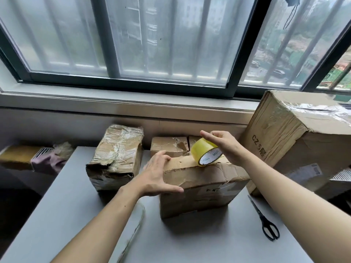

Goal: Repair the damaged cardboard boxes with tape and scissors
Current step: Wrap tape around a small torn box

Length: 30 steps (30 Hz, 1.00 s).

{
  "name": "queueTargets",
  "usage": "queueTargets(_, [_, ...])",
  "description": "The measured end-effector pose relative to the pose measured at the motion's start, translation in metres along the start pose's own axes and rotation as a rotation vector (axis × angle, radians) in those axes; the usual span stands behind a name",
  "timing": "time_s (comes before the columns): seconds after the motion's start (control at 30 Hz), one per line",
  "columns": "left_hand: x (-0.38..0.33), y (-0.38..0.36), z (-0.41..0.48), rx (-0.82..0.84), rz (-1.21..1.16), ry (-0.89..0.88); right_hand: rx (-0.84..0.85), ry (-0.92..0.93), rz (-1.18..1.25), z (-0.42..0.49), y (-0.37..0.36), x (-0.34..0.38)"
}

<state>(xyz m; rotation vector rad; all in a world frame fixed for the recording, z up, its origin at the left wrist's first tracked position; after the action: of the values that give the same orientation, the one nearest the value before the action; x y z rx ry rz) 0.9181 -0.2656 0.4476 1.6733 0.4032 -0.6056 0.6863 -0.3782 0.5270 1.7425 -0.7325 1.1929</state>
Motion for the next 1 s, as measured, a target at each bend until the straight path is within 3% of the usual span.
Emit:
queueTargets(0.1, [-0.019, 0.0, 0.004, -0.043, 0.146, -0.034, 0.008, 0.023, 0.173, -0.001, 0.002, -0.011])
queueTargets(0.2, [-0.034, -0.002, 0.01, 0.036, 0.263, 0.002, 0.053, 0.061, 0.274, -0.001, 0.002, -0.021])
queueTargets(0.33, [-0.045, 0.002, 0.016, 0.129, 0.359, 0.036, 0.084, 0.083, 0.29, 0.001, 0.003, -0.025])
queueTargets(0.47, [-0.046, 0.001, 0.018, 0.11, 0.402, 0.051, 0.013, 0.158, 0.297, 0.002, 0.001, -0.021])
queueTargets(0.7, [-0.035, -0.003, 0.027, 0.07, 0.447, -0.015, -0.171, 0.408, -0.137, -0.001, 0.01, 0.007])
queueTargets(1.0, [-0.024, -0.005, 0.033, 0.088, 0.434, -0.072, -0.313, 0.422, -0.625, -0.021, 0.037, 0.008])
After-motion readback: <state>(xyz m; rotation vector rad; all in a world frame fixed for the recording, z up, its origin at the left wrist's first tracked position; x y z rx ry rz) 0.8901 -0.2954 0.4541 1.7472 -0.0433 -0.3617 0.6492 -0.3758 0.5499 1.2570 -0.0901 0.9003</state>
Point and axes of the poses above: each hand's wrist, its own z-axis towards the middle knuckle, its own y-axis out of the back of the hand, x = y × z, the point moved 2 cm from there along z, towards the middle knuckle, and after that the axes turned 2 degrees about x, right-handed, at the moved point
